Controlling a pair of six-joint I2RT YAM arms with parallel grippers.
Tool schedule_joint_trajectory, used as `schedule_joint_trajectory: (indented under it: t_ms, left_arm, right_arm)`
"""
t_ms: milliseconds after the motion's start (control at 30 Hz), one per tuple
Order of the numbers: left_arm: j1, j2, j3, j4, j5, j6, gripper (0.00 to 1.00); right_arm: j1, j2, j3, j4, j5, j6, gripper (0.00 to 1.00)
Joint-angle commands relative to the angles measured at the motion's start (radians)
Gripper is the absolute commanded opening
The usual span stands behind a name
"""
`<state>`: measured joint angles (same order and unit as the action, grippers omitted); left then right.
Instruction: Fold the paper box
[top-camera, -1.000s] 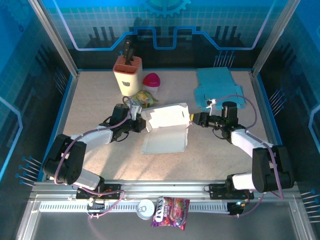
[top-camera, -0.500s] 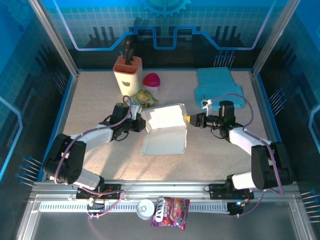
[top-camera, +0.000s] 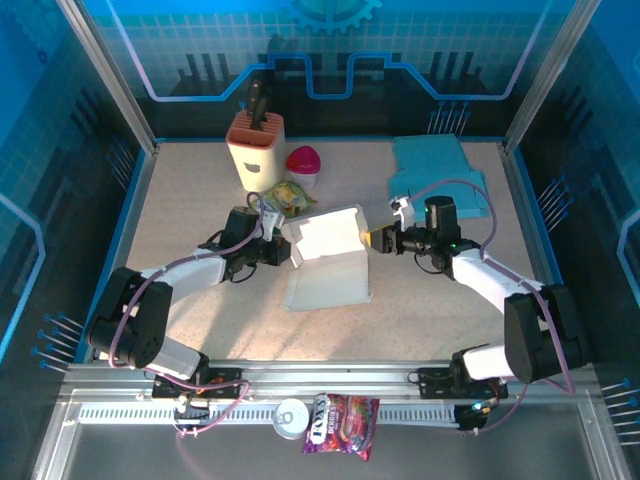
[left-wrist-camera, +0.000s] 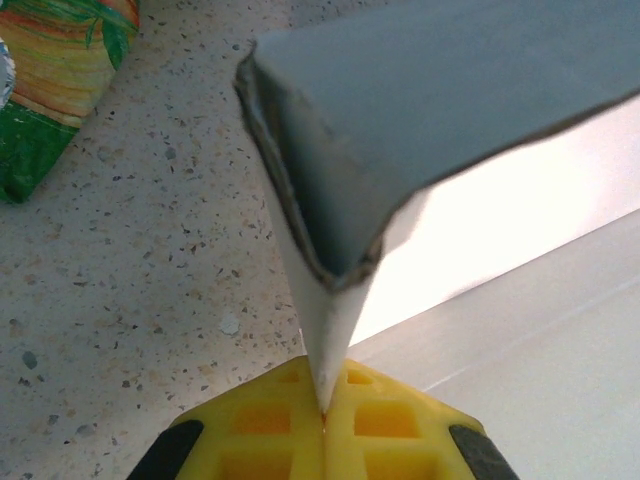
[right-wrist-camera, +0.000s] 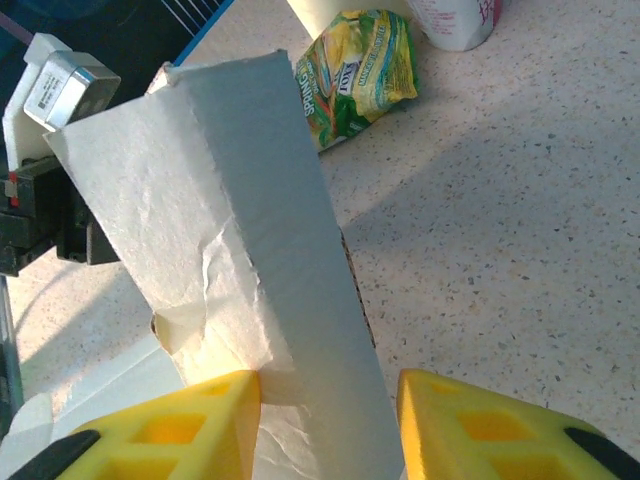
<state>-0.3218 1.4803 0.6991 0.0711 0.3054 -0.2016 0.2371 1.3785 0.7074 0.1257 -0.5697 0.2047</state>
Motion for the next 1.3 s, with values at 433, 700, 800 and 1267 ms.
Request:
schedule_joint_trajectory:
  t_ms: [433, 700, 800, 1267]
  left_arm:
    - [-0.043, -0.003, 0.048, -0.055, -0.033, 0.059, 0.00]
    - [-0.065, -0.011, 0.055, -0.067, -0.059, 0.070, 0.00]
    - [-0.073, -0.012, 0.058, -0.070, -0.070, 0.072, 0.00]
    - [-0.093, -0.014, 0.058, -0.072, -0.102, 0.089, 0.00]
  right_arm:
    - [0.086, 0.009, 0.093, -0.109, 0.137, -0.121, 0.47]
    - [0.132, 0.037, 0.123, -0.146, 0.262, -0.136, 0.42]
    - [0.158, 0.050, 0.130, -0.150, 0.330, -0.136, 0.38]
    - [0.174, 0.088, 0.117, -0.108, 0.355, -0.137, 0.23]
